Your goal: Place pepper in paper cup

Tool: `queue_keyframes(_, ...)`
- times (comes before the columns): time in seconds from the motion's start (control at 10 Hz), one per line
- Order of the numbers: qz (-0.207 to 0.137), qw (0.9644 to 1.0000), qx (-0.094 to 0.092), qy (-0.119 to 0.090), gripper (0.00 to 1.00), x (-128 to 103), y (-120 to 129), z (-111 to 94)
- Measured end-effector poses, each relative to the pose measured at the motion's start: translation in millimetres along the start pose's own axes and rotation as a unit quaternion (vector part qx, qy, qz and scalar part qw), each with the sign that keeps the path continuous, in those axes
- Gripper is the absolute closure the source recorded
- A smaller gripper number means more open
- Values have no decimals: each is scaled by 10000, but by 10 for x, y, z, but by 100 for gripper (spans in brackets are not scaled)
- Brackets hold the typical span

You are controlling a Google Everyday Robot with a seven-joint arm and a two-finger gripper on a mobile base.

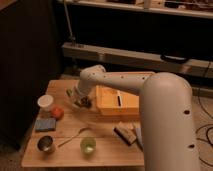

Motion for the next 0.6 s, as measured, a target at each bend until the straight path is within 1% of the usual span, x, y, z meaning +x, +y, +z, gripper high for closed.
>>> queue_keyframes(0.1, -153, 9998, -90, -103, 100, -102, 20, -62)
queue_keyframes(0.3, -390, 9987, -195, -249, 100, -238, 122, -105)
queue_keyframes(0.6, -628, 9964, -270, -503, 100, -342, 188, -232)
